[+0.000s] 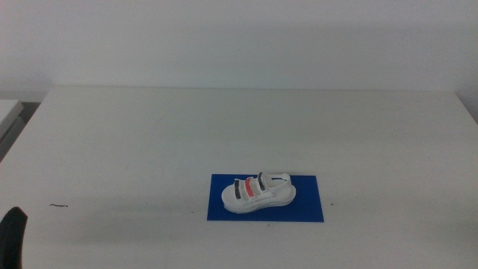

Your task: Use one arm to grab the shoe from the table and place it on the mat.

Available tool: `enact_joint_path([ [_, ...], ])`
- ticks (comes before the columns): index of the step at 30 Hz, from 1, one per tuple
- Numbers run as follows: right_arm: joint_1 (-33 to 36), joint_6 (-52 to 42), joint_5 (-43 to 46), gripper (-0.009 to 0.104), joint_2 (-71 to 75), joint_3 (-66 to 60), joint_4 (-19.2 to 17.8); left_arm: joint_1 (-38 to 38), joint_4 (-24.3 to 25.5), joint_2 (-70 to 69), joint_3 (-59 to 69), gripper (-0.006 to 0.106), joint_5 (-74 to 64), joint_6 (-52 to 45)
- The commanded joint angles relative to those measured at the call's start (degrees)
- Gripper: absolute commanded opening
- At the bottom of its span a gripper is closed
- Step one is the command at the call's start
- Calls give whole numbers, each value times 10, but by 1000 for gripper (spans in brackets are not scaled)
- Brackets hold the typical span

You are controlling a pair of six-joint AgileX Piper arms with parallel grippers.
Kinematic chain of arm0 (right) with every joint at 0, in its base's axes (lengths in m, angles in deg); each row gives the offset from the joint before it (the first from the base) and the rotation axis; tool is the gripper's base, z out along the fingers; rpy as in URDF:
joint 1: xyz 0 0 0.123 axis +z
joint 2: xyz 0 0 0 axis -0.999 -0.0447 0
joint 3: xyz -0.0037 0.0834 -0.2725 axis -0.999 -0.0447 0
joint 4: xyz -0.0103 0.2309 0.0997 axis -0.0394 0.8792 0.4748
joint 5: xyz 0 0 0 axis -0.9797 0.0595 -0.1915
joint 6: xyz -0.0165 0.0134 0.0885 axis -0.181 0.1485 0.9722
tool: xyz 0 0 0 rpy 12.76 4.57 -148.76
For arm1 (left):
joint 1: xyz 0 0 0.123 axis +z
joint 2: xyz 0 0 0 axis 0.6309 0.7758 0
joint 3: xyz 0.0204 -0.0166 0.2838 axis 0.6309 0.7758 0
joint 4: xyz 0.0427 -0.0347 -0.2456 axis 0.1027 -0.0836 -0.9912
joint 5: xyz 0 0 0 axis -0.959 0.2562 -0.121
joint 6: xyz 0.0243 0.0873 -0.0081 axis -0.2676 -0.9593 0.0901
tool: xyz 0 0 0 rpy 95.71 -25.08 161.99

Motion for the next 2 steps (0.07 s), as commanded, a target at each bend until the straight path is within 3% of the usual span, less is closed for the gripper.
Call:
enact_joint_path([
  [1, 1, -2, 5, 79, 3, -1, -3, 0, 0, -3, 0, 94, 10, 1],
  [2, 1, -2, 5, 79, 3, -1, -3, 0, 0, -3, 0, 94, 10, 1],
])
